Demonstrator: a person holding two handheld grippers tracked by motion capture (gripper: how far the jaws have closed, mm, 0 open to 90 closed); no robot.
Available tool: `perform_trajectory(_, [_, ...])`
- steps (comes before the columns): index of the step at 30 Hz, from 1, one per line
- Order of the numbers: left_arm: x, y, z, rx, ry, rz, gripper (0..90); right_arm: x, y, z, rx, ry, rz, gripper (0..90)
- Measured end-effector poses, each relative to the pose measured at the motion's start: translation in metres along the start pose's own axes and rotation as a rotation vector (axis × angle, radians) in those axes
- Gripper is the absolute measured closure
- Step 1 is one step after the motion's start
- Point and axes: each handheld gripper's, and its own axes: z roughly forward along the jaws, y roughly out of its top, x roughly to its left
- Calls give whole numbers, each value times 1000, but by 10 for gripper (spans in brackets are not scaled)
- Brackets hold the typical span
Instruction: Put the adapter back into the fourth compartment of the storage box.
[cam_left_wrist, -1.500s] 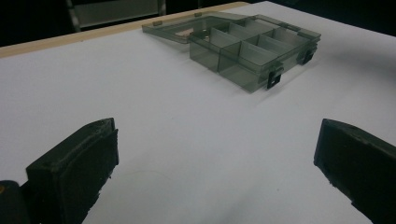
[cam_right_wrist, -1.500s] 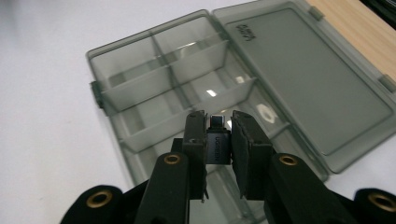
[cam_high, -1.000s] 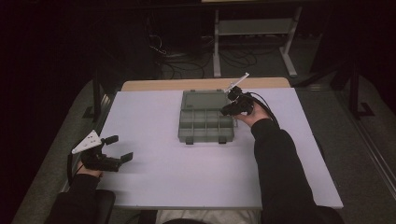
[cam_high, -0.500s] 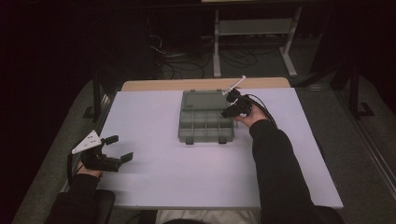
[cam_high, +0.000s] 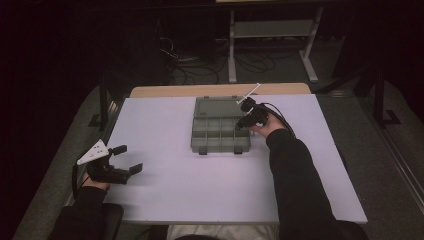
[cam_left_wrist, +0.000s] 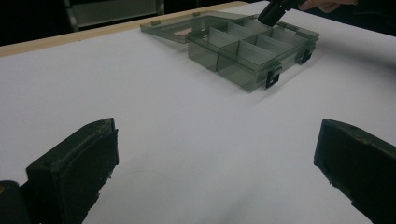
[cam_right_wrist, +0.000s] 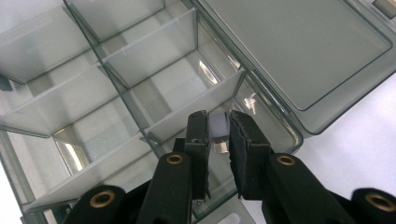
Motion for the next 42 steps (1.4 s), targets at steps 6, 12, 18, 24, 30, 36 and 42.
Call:
perform_trajectory(6, [0,0,0,-1,1,1,0,0,0,-4,-11,-11,4,709])
perform_trajectory(12, [0,0,0,0,1,1,0,1,-1,-13,-33,-8,19,637])
perform_trajectory(18, [0,0,-1,0,2,0,0,3,-1,-23,-50,-7,28,535])
perform_trajectory(24, [0,0,-1,-2,2,0,0,5,-3,-36,-76,-21,46,386])
perform_trajectory(30, [0,0,-1,-2,3,0,0,7,-11,-46,-98,-46,67,246])
perform_trajectory(36, [-1,0,0,-4,4,-3,0,8,-21,-55,-117,-56,116,119])
perform_trajectory(42, [-1,0,0,-5,3,-4,0,13,-31,-64,-137,-56,135,0])
